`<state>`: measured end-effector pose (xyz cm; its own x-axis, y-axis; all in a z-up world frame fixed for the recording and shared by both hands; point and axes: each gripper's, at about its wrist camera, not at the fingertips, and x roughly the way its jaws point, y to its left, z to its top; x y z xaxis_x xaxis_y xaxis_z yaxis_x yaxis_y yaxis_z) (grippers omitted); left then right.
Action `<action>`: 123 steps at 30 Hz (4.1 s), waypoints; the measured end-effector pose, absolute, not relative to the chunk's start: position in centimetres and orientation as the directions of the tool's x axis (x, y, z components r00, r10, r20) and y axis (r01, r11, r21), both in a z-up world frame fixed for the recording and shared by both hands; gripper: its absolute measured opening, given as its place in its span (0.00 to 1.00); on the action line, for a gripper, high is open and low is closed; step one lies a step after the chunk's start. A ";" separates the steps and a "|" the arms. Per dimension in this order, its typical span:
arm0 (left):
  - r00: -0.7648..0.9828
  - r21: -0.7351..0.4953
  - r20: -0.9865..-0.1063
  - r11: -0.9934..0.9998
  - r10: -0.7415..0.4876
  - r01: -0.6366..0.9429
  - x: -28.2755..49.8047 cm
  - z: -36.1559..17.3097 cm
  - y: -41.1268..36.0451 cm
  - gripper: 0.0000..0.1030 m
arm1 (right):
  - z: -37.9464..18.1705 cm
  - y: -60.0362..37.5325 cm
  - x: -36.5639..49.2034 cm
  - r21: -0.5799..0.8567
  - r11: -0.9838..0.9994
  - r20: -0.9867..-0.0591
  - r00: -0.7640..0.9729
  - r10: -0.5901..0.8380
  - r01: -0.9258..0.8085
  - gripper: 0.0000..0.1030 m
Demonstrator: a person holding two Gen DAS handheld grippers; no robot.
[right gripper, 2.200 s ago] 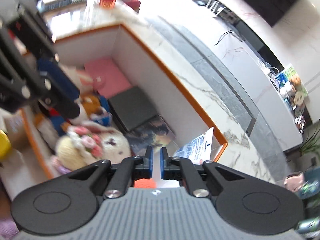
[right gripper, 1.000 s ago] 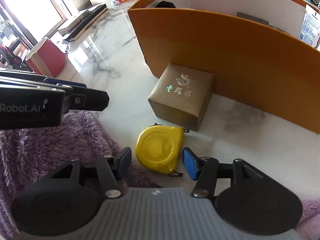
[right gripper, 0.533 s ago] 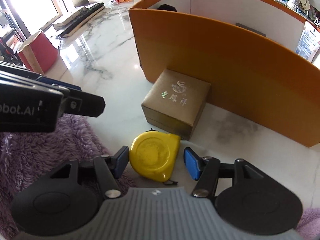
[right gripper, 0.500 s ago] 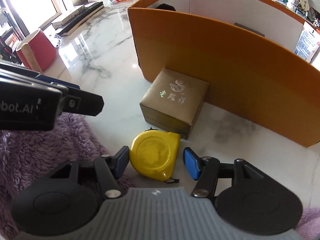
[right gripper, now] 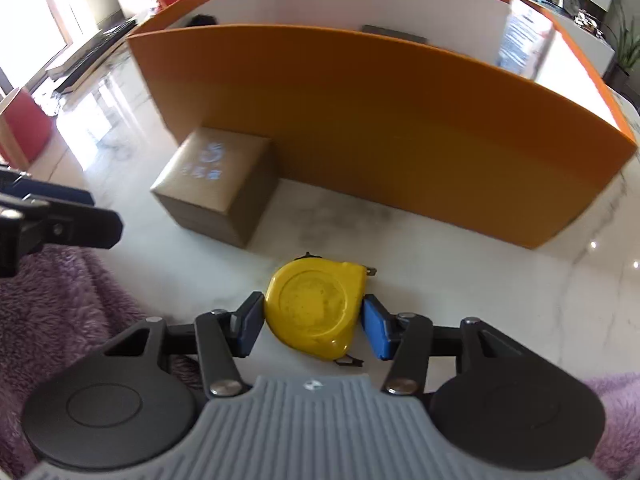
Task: Organize objects
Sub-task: 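Move both grippers out of the box to the gold box and yellow tape measure, then grasp the gold gift box with the left gripper while the right grasps the yellow tape measure, then carry the gold box with the left gripper while the right carries the tape measure over the box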
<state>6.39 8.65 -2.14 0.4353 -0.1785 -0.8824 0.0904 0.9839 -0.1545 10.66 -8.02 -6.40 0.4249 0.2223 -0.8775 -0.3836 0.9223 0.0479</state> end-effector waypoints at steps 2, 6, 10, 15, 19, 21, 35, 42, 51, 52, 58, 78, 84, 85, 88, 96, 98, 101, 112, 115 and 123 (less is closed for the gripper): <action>0.437 -0.156 -0.881 0.983 -0.181 0.094 6.4 -2.1 8.4 0.40 | -6.4 -8.8 10.8 0.065 0.926 -0.874 0.427 0.232 -0.371 0.54; 0.442 -0.150 -0.879 0.984 -0.178 0.096 6.5 -2.2 8.0 0.44 | -6.0 -10.4 10.5 0.123 0.932 -0.850 0.448 0.276 -0.340 0.64; 0.450 -0.155 -0.874 0.983 -0.184 0.101 6.7 -2.4 7.7 0.52 | -6.1 -11.6 10.4 0.154 0.931 -0.842 0.449 0.299 -0.331 0.66; 0.455 -0.168 -0.868 0.980 -0.198 0.106 6.9 -2.6 7.2 0.57 | -6.8 -11.4 10.6 0.169 0.930 -0.845 0.437 0.307 -0.325 0.67; 0.471 -0.171 -0.861 0.981 -0.193 0.090 7.4 -2.6 7.1 0.69 | -6.6 -10.8 11.0 0.161 0.927 -0.843 0.441 0.308 -0.339 0.64; 0.479 -0.161 -0.858 0.983 -0.184 0.088 7.8 -2.6 6.9 0.73 | -6.6 -10.5 11.1 0.144 0.927 -0.847 0.441 0.296 -0.346 0.56; 0.450 -0.091 -0.886 0.994 -0.111 0.066 11.6 -4.5 5.0 0.76 | -6.2 -13.0 13.1 0.092 0.959 -0.863 0.458 0.211 -0.269 0.53; 0.420 -0.067 -0.904 0.997 -0.077 0.039 12.8 -5.2 4.8 0.70 | -6.1 -13.9 13.7 0.095 0.963 -0.870 0.449 0.203 -0.252 0.53; 0.412 -0.079 -0.908 0.997 -0.080 0.021 12.8 -5.3 4.9 0.67 | -5.6 -14.4 13.8 0.098 0.959 -0.868 0.448 0.213 -0.265 0.53; 0.408 -0.081 -0.909 0.997 -0.082 0.019 12.7 -5.3 4.9 0.67 | -5.4 -14.4 13.8 0.097 0.958 -0.867 0.450 0.214 -0.268 0.53; 0.414 -0.141 -0.899 0.989 -0.143 0.034 11.0 -4.0 4.7 0.67 | -3.9 -14.8 13.2 0.100 0.953 -0.854 0.467 0.230 -0.286 0.53; 0.513 -0.266 -0.771 0.923 -0.377 0.278 11.2 8.1 0.2 0.67 | 7.7 -18.7 12.1 0.141 0.897 -0.733 0.565 0.379 -0.419 0.53; 0.525 -0.259 -0.760 0.919 -0.384 0.296 16.2 8.6 -1.1 0.67 | 8.9 -20.2 15.9 0.094 0.922 -0.712 0.622 0.326 -0.376 0.53; 0.519 -0.267 -0.762 0.919 -0.386 0.290 17.3 8.3 -1.4 0.67 | 8.9 -20.5 16.8 0.091 0.928 -0.712 0.628 0.314 -0.361 0.53; 0.487 -0.307 -0.774 0.912 -0.406 0.271 20.4 6.9 -2.3 0.67 | 8.6 -21.4 19.1 0.088 0.942 -0.715 0.638 0.286 -0.323 0.53; 0.395 -0.344 -0.827 0.916 -0.400 0.208 28.2 1.1 -5.0 0.67 | 7.1 -22.8 24.3 0.072 0.957 -0.724 0.645 0.244 -0.281 0.53; 0.372 -0.349 -0.837 0.915 -0.401 0.201 29.6 -0.1 -5.4 0.67 | 6.7 -22.9 25.1 0.070 0.956 -0.726 0.643 0.244 -0.284 0.53; 0.342 -0.365 -0.847 0.912 -0.408 0.185 31.1 -1.6 -5.7 0.67 | 6.2 -23.0 25.9 0.073 0.956 -0.729 0.639 0.246 -0.285 0.53; 0.331 -0.392 -0.850 0.912 -0.410 0.124 33.4 -3.6 -6.1 0.67 | 5.5 -23.6 26.6 0.052 0.960 -0.727 0.648 0.225 -0.275 0.53; 0.338 -0.387 -0.852 0.915 -0.401 0.111 33.6 -3.5 -6.2 0.67 | 5.3 -23.3 26.6 0.046 0.958 -0.727 0.648 0.226 -0.282 0.53; 0.324 -0.409 -0.851 0.908 -0.414 0.085 33.8 -3.7 -6.0 0.68 | 5.2 -23.1 26.3 0.037 0.959 -0.731 0.646 0.218 -0.281 0.53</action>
